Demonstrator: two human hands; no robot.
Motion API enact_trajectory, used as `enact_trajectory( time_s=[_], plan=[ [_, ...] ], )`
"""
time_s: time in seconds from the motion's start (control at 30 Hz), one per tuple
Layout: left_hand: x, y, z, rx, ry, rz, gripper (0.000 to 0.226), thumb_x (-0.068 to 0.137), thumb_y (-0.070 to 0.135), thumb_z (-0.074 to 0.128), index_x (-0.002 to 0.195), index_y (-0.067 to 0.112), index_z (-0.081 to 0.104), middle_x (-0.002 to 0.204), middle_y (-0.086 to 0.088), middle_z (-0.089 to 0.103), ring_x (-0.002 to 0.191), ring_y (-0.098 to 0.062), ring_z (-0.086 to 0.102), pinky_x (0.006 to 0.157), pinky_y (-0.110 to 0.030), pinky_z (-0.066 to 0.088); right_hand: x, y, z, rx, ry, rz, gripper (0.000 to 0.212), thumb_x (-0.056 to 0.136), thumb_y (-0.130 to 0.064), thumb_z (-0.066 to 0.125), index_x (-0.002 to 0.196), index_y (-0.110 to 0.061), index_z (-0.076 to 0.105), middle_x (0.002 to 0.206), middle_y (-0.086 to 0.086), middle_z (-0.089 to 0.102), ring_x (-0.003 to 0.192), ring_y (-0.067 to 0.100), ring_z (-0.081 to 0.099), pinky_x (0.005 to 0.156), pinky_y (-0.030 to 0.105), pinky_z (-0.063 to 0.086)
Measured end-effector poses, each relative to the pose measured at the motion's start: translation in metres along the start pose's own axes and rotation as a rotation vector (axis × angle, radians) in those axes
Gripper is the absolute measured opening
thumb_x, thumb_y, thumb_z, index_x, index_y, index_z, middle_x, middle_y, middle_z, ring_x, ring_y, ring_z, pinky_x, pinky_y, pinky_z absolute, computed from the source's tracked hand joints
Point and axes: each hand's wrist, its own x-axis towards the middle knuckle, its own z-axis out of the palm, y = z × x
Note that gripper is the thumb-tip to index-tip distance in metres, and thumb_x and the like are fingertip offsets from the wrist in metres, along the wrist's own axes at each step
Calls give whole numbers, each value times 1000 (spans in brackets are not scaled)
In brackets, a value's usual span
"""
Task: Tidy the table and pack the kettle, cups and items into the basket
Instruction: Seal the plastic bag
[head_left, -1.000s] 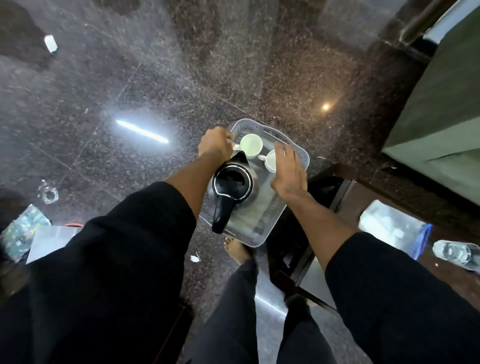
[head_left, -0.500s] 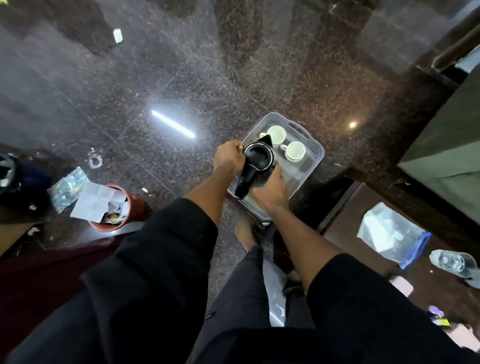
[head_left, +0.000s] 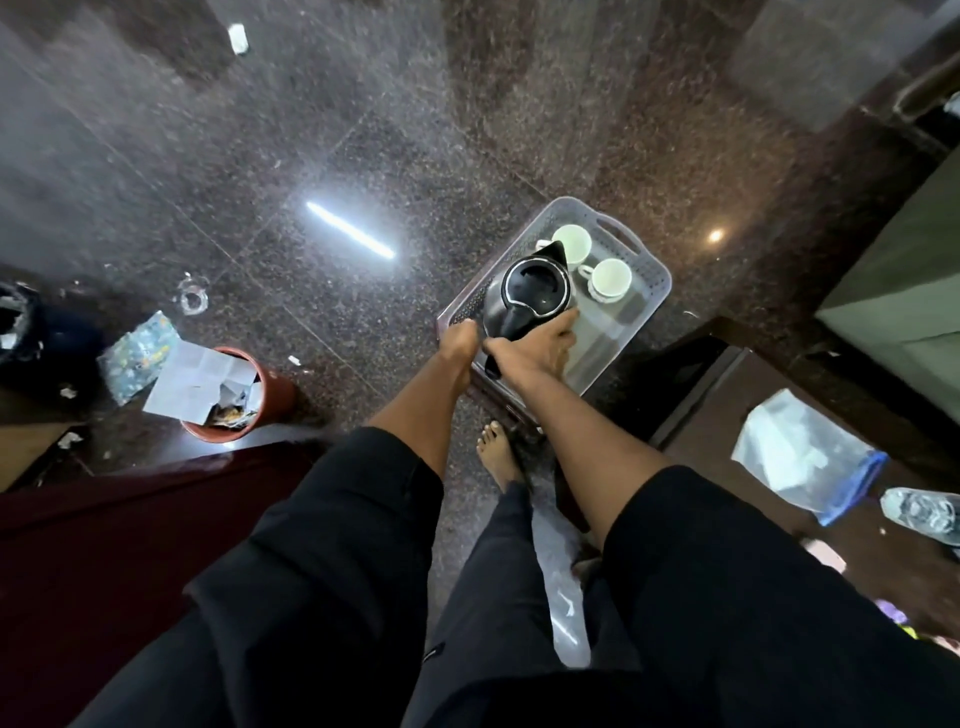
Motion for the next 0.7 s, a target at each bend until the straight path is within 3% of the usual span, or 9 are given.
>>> enact_trajectory(
  time_s=[0.03, 0.1, 0.13, 0.2, 0.27, 0.33, 0.43, 0.57, 0.7],
  plan=[
    [2, -3, 2, -22, -14, -14, 25, 105, 5, 38, 103, 0, 62, 92, -14, 61, 76, -25, 61, 62, -34, 54, 2, 0, -1, 26, -9, 0, 134, 64, -34, 85, 160, -18, -8, 158, 19, 24, 132, 42, 48, 102, 44, 46],
    [5, -5, 5, -60, -57, -44, 30, 106, 8, 34, 110, -1, 62, 94, -13, 62, 84, -27, 61, 80, -40, 56, 5, 4, -6, 21, -10, -22, 130, 66, -28, 81, 161, -20, -7, 161, 15, 25, 130, 41, 53, 102, 42, 46],
    [8, -6, 5, -77, -71, -62, 31, 106, 8, 32, 105, -1, 62, 91, -12, 63, 86, -27, 61, 84, -41, 56, 6, 8, -9, -5, -4, -47, 126, 66, -26, 79, 161, -21, -4, 161, 14, 27, 128, 40, 55, 102, 42, 47],
    [12, -6, 5, -106, -79, -93, 38, 108, 11, 29, 82, 4, 57, 74, -9, 62, 71, -24, 62, 73, -33, 56, 8, 18, -17, -65, 0, -107, 119, 67, -24, 73, 161, -24, 0, 158, 13, 34, 125, 41, 57, 103, 43, 47],
    [10, -4, 3, -149, -95, -125, 45, 111, 16, 24, 77, 7, 53, 63, -8, 62, 59, -21, 63, 68, -28, 58, 10, 29, -25, -129, -5, -182, 113, 68, -22, 68, 160, -29, 3, 156, 10, 37, 127, 39, 56, 104, 44, 48],
    [8, -1, 1, -189, -113, -111, 50, 112, 23, 19, 89, 2, 58, 77, -14, 67, 79, -26, 68, 91, -36, 57, 13, 37, -31, -162, -32, -255, 110, 68, -21, 65, 158, -36, 5, 157, 4, 39, 130, 36, 53, 101, 43, 47],
    [4, 3, -1, -232, -130, -125, 63, 112, 36, 16, 133, -5, 59, 129, -23, 66, 126, -34, 61, 113, -47, 48, 18, 38, -40, -216, -108, -342, 111, 67, -23, 64, 157, -44, 3, 160, -3, 37, 135, 33, 51, 104, 44, 46],
    [1, 5, -1, -239, -77, -115, 70, 111, 48, 13, 144, 1, 52, 143, -16, 59, 134, -32, 56, 116, -48, 44, 29, 24, -49, -319, -206, -449, 110, 68, -19, 62, 155, -50, 2, 164, -13, 27, 138, 30, 49, 111, 47, 44],
    [6, 6, 1, -239, -60, -93, 68, 111, 47, 14, 144, 0, 50, 145, -17, 57, 134, -31, 56, 115, -47, 45, 40, 18, -55, -362, -227, -431, 109, 69, -17, 60, 154, -51, 2, 162, -12, 33, 137, 31, 50, 110, 48, 44]
  ],
)
